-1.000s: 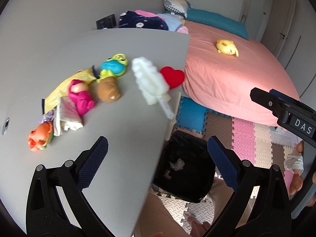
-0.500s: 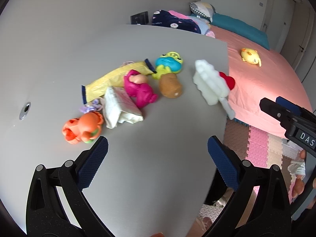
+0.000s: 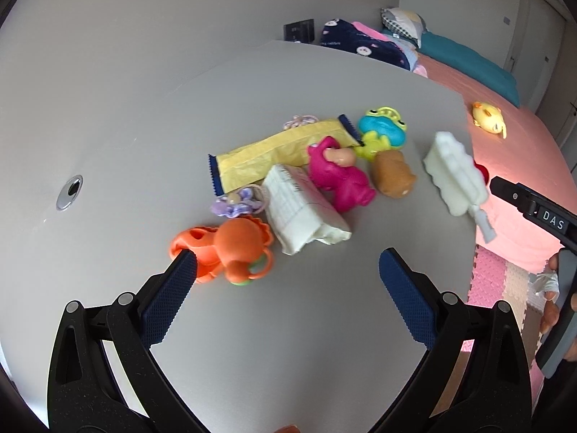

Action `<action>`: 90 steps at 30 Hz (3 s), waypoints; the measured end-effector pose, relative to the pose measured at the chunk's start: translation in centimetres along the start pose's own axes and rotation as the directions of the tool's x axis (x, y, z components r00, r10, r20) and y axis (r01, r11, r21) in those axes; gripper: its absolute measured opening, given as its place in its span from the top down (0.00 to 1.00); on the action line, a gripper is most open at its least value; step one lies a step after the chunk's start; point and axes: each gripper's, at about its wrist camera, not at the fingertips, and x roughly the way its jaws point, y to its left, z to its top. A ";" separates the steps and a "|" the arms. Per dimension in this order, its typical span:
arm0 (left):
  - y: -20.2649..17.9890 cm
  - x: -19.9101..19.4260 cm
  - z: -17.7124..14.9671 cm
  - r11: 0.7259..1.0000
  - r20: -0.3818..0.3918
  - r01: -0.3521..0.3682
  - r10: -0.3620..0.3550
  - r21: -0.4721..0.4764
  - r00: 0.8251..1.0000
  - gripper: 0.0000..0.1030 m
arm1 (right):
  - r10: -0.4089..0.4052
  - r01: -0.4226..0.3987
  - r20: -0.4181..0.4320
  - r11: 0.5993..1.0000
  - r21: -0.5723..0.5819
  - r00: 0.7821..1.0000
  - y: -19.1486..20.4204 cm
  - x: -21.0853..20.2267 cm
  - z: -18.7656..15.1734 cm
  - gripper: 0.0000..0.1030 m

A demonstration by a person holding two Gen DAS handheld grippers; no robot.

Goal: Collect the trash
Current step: 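Move both open tools back up over the items on the desk, then grasp the red heart plush with the right tool while the left tool grasps the orange toy, then carry the red heart and orange toy with both tools down to the bin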

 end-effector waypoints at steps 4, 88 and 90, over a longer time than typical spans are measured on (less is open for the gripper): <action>1.4 0.7 0.2 1.000 -0.010 -0.014 0.014 -0.015 1.000 0.06 | 0.000 -0.001 -0.018 1.000 -0.013 1.000 0.4 1.4 0.6 0.29; -9.9 -2.2 -0.5 0.980 0.079 0.162 -0.172 0.111 0.982 0.22 | -0.074 0.065 0.162 0.996 0.058 0.984 -7.3 -10.2 -1.8 0.55; -10.9 -2.2 -0.5 0.976 0.075 0.171 -0.182 0.134 0.980 0.22 | -0.086 0.075 0.165 0.995 0.072 0.983 -8.0 -10.6 -1.9 0.55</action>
